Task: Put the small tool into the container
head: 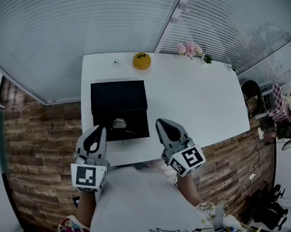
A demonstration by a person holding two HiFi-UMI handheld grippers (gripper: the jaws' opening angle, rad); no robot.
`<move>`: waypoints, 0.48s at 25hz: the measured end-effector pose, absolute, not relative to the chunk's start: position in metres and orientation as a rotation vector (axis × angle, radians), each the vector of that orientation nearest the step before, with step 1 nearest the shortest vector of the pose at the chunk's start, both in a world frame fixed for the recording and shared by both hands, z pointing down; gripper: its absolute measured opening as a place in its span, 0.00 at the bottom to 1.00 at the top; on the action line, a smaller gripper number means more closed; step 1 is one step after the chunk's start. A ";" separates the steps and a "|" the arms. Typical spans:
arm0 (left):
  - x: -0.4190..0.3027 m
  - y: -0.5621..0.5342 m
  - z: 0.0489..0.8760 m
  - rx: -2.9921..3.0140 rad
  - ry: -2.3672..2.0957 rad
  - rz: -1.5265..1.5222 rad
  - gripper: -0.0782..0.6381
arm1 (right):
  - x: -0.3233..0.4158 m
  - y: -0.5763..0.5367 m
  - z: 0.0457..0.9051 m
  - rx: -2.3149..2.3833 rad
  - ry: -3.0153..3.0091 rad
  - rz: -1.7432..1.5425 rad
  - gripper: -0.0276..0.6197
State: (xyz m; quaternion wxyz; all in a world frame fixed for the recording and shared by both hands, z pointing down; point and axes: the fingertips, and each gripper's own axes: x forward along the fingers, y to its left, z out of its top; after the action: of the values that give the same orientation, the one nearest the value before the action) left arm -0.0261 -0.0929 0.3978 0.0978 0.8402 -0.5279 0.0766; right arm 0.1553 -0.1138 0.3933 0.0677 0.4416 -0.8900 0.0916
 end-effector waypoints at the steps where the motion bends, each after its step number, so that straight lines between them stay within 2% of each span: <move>1: -0.027 -0.093 0.398 2.486 -1.561 0.227 0.13 | 0.155 -0.114 0.393 1.329 -2.681 0.275 0.04; 12: -0.035 -0.090 0.402 2.483 -1.567 0.246 0.13 | 0.157 -0.113 0.395 1.332 -2.675 0.271 0.04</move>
State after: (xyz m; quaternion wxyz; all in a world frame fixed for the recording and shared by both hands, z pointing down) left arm -0.0347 -0.0898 0.4020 0.0976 0.8387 -0.5293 0.0830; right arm 0.1569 -0.1132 0.3953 0.0703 0.4429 -0.8893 0.0900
